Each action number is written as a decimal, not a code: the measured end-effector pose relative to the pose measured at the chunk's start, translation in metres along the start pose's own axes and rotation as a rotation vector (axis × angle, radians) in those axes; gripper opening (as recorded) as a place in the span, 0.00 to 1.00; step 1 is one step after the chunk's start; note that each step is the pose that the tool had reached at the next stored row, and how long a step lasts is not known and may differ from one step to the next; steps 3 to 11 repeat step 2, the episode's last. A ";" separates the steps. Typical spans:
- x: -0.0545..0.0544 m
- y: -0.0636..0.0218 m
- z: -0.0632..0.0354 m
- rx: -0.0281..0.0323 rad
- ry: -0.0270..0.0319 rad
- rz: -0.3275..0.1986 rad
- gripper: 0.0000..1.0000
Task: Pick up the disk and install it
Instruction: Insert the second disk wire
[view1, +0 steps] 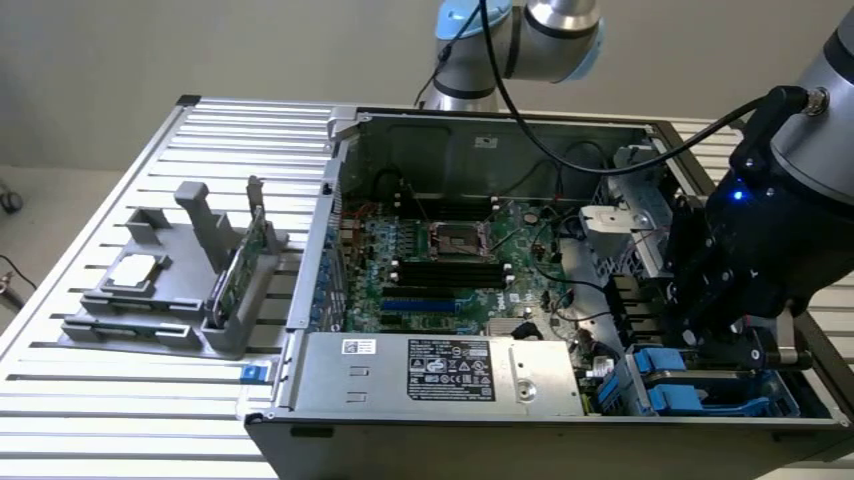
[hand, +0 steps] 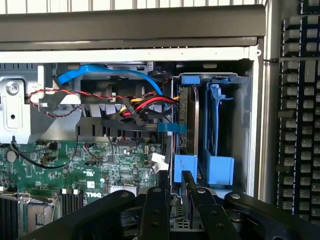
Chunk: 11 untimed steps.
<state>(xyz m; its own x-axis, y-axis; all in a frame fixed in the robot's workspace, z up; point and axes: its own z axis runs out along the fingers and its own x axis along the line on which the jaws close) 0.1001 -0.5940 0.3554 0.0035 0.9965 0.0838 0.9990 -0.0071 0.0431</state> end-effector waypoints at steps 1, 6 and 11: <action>0.000 0.0000 0.0000 0.0000 0.0000 0.000 0.25; 0.000 0.0000 0.0000 0.0000 0.0000 0.000 0.25; 0.000 0.0000 0.0000 0.0000 0.0000 0.000 0.25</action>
